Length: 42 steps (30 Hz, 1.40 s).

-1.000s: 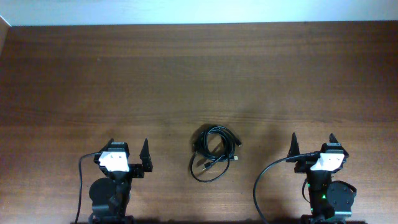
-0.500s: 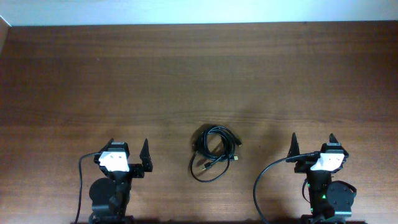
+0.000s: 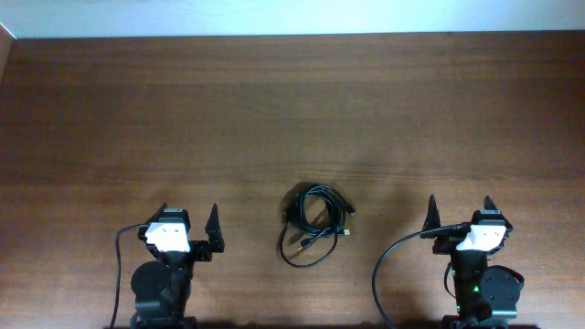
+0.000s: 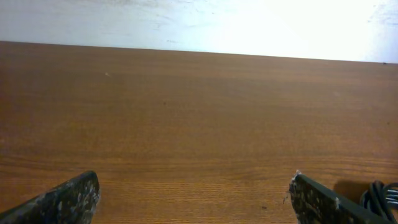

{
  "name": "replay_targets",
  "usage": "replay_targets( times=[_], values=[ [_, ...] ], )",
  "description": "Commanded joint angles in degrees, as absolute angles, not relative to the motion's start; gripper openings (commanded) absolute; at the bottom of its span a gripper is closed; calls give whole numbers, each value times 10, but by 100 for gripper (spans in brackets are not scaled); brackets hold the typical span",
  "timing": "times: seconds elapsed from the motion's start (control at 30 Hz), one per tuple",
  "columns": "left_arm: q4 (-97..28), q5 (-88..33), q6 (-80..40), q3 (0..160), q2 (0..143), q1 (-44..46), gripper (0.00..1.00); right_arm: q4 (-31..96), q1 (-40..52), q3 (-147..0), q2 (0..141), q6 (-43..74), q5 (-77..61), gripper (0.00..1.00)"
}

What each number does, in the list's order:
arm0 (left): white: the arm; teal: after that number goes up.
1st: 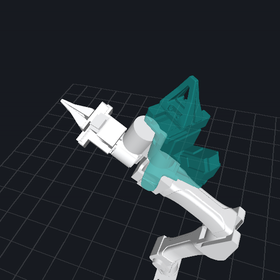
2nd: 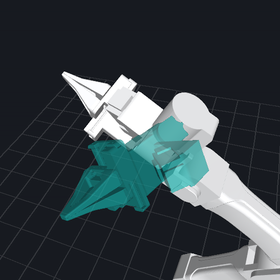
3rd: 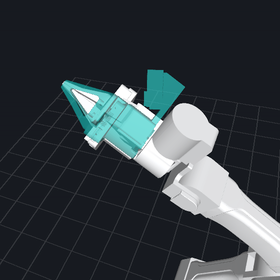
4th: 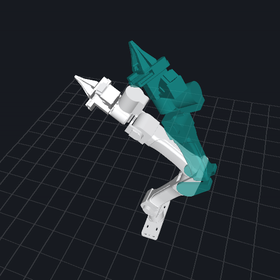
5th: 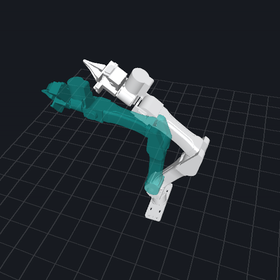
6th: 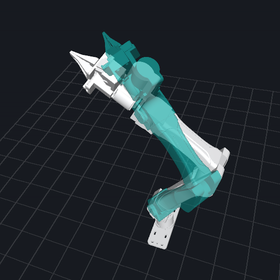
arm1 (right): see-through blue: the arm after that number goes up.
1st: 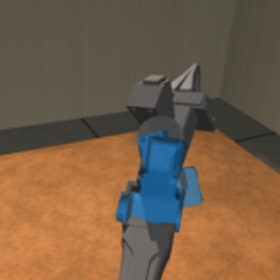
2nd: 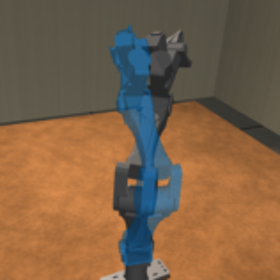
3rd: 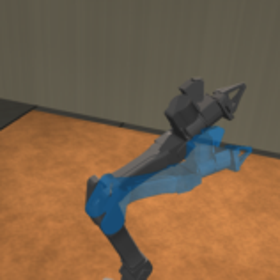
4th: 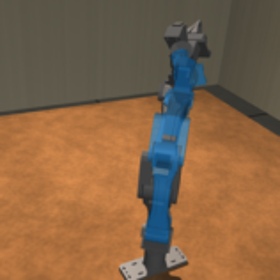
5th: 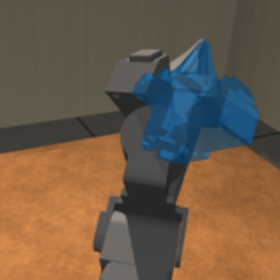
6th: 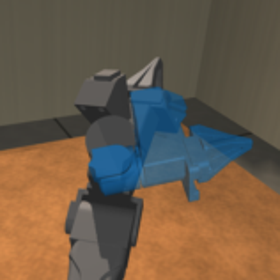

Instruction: Untangle cables

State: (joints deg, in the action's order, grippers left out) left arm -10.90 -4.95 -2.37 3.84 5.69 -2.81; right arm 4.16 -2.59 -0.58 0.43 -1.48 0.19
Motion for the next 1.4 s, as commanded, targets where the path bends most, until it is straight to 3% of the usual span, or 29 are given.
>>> replay_targets(
  times=[0.0, 0.43, 0.77, 1.37],
  values=[
    [-107, -49, -17, 33, 57, -28, 99, 45, -30, -3, 4, -9, 5, 99],
    [-111, -51, -17, 57, 57, -28, 99, 45, -30, -3, 4, -9, 5, 99],
    [-231, -51, -17, 145, 57, -28, 99, 45, -30, -3, 4, -9, 5, 99],
    [-254, -51, -16, 155, 57, -28, 99, 45, -30, -3, 4, -9, 5, 98]
  ],
)
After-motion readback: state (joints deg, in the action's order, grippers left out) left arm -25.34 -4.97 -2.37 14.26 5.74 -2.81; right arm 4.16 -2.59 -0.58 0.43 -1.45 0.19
